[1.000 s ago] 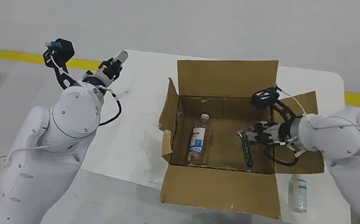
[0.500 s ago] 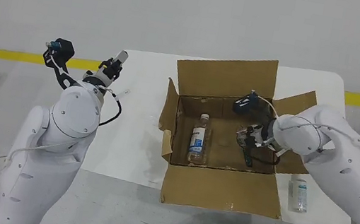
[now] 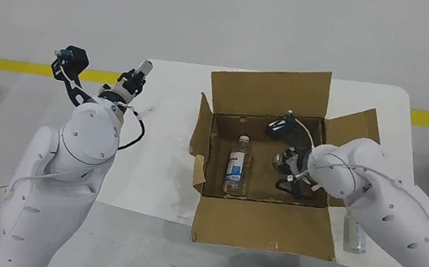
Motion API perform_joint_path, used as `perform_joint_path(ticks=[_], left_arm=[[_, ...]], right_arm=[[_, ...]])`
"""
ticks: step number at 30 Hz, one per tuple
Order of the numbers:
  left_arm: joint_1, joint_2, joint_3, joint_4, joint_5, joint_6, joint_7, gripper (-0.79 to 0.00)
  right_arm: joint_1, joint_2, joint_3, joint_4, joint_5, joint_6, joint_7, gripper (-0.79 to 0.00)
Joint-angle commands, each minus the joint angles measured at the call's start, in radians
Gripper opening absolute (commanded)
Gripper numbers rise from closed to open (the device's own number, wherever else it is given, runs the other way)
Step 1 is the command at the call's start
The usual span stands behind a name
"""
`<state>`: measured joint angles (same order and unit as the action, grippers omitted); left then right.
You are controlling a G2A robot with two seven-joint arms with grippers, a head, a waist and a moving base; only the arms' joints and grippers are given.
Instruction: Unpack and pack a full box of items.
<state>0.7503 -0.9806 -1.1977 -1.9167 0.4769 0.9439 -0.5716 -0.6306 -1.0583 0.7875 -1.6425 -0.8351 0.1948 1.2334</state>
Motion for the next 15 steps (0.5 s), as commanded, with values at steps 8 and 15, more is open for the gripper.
perform_joint_path(ticks=[8, 15], left_arm=[[0.000, 0.000, 0.000, 0.000, 0.000, 0.000, 0.000, 0.000], [0.000, 0.000, 0.000, 0.000, 0.000, 0.000, 0.000, 0.000]], right_arm=[[0.094, -0.083, -0.166, 0.117, -0.168, 0.124, -0.044, -0.785], [0.138, -0.131, -0.195, 0.236, -0.159, 0.152, -0.069, -0.785]])
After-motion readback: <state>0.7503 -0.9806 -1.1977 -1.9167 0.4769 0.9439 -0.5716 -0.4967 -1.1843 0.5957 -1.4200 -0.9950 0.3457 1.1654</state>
